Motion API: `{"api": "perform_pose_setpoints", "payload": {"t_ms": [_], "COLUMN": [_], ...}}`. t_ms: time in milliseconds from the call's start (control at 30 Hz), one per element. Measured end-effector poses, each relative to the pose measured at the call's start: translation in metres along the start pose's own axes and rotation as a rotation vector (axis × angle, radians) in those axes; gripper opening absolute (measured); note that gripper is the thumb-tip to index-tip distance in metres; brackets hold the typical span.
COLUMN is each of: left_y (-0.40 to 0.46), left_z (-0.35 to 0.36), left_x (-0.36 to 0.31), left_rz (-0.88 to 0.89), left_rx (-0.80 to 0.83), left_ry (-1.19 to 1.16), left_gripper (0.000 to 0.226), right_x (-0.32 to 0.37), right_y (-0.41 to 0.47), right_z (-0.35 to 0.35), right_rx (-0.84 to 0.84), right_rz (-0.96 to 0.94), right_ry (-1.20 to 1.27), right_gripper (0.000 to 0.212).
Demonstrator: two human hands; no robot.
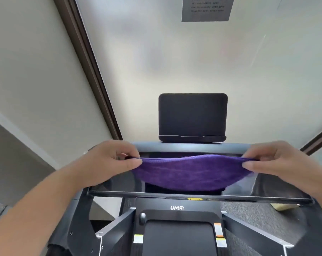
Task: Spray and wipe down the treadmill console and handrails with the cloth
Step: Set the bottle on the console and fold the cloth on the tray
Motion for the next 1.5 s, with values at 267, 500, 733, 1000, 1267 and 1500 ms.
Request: {"api": "perform_pose_setpoints", "payload": {"t_ms": [267,500,733,1000,1267,1500], "left_y": [0.007,0.047,0.097,0.055,0.005,0.011], "left_z": [0.077,0.101,0.117,0.126,0.164,0.214], "left_x": [0.081,0.108,0.127,0.134,0.179,0.173], "left_rz": [-0.191,-0.316,-0.385,-0.438,-0.799,-0.920], "left_rx": [0.020,-0.082,-0.148,-0.595,-0.485,0.014], "left_ry": [0.008,-0.014,0.192,-0.084,-0.478,-1.066], "left_gripper": [0.018,0.022,0.023,0.016,0.053,0.055], "right_x": [-0.088,-0.118,-0.155,-0.148,-0.164,-0.185], "right_y": [-0.033,-0.011,0.027,-0.003,-0.078,-0.079], "right_z": [0.062,0.071,0.075,0.086,0.118,0.142], "right_rx": [0.088,-0.038,-0.139,-0.521,-0.677,-0.571], "right_rz": [0.305,0.414,0.506,0.501,0.754,0.931], "right_ry": [-0.021,-0.088,-0.279,-0.441,-0.349,0.282], "right_gripper": [0.006,0.010,0.014,0.022,0.068,0.065]}}
Point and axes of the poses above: each hand's wrist, its own y-axis towards the middle knuckle, its own z-axis out of the palm, x = y × z, the point moved 5 cm from there along y, towards the middle knuckle, and after that the axes turned 12 degrees about -z, right-handed, at the moved point
